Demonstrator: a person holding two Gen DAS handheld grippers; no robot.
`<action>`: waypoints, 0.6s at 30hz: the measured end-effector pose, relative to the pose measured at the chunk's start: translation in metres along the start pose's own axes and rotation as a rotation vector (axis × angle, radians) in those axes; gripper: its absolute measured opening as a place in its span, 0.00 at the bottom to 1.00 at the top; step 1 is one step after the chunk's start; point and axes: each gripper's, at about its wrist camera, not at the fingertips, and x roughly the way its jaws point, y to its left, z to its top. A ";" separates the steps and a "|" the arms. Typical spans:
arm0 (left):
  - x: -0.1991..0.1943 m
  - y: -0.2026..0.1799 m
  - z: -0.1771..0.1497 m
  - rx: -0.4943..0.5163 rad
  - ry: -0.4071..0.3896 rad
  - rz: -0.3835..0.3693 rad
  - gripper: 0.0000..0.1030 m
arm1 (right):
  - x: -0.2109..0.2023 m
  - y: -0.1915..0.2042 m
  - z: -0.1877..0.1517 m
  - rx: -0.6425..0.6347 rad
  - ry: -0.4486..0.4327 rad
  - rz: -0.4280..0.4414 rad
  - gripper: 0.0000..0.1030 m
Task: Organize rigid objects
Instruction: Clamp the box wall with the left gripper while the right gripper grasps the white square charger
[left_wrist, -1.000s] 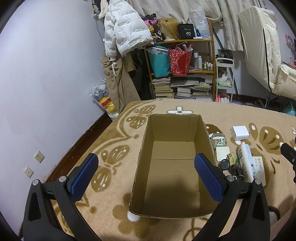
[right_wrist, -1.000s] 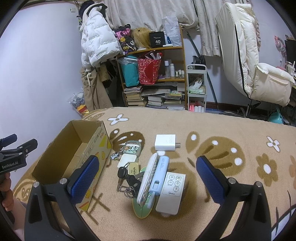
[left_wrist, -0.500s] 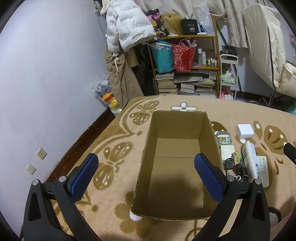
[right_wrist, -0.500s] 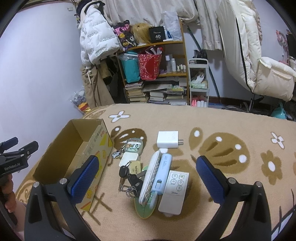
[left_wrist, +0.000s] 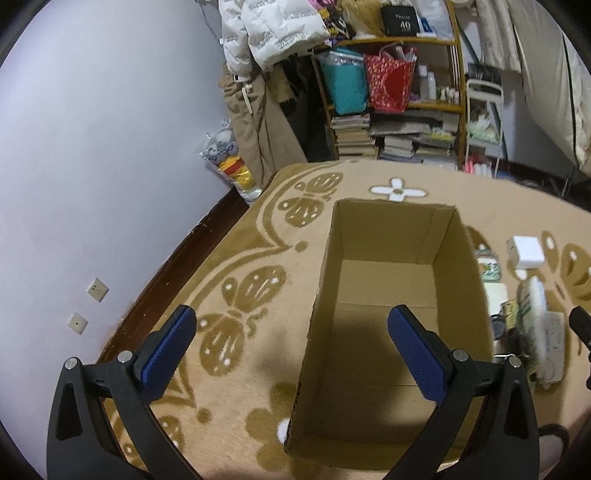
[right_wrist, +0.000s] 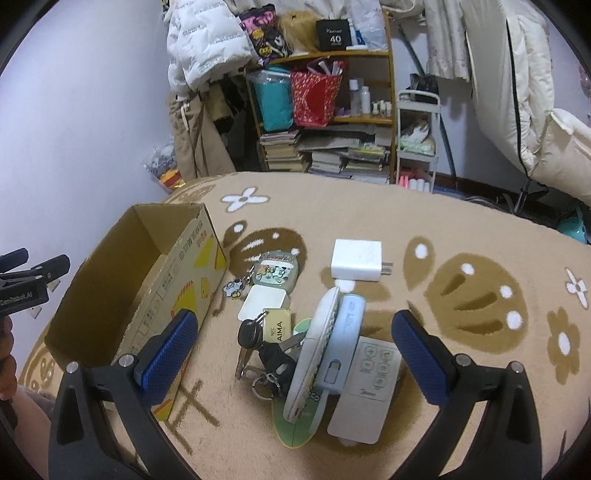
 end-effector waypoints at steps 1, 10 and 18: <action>0.003 -0.001 0.001 0.006 0.012 0.005 1.00 | 0.004 0.001 0.001 -0.001 0.006 0.005 1.00; 0.031 0.000 0.012 0.002 0.114 0.007 1.00 | 0.028 0.006 0.006 -0.019 0.061 0.069 1.00; 0.062 0.003 0.011 -0.003 0.233 0.011 1.00 | 0.063 0.012 0.017 -0.009 0.107 0.116 1.00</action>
